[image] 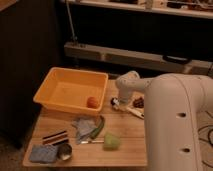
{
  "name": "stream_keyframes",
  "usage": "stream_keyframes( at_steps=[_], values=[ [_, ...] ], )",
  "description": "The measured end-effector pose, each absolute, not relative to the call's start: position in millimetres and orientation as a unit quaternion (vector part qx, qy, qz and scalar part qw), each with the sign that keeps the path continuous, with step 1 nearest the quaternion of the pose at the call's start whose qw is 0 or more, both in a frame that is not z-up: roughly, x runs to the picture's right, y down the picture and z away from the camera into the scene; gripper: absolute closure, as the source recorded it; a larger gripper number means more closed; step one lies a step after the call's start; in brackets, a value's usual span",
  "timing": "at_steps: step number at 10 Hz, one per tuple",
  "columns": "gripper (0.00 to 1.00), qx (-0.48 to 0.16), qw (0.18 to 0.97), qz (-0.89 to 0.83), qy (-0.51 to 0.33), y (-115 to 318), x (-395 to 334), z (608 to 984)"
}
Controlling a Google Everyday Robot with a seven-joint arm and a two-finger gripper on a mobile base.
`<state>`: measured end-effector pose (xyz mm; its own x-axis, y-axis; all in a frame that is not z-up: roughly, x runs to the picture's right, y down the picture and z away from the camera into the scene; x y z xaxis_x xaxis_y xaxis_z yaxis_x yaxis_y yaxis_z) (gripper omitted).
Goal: Wipe table surface with brush
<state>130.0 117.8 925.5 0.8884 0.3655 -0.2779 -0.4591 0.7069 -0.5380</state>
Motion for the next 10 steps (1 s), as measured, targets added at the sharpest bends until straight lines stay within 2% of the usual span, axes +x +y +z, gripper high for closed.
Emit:
stream_keyframes(
  at_steps=[5, 7, 10],
  values=[
    [1.00, -0.313, 0.904, 0.277, 0.092, 136.4, 198.2, 899.3],
    [1.00, -0.317, 0.900, 0.289, 0.084, 159.8, 221.3, 869.5],
    [1.00, -0.330, 0.903, 0.269, 0.059, 199.8, 203.6, 830.1]
  ],
)
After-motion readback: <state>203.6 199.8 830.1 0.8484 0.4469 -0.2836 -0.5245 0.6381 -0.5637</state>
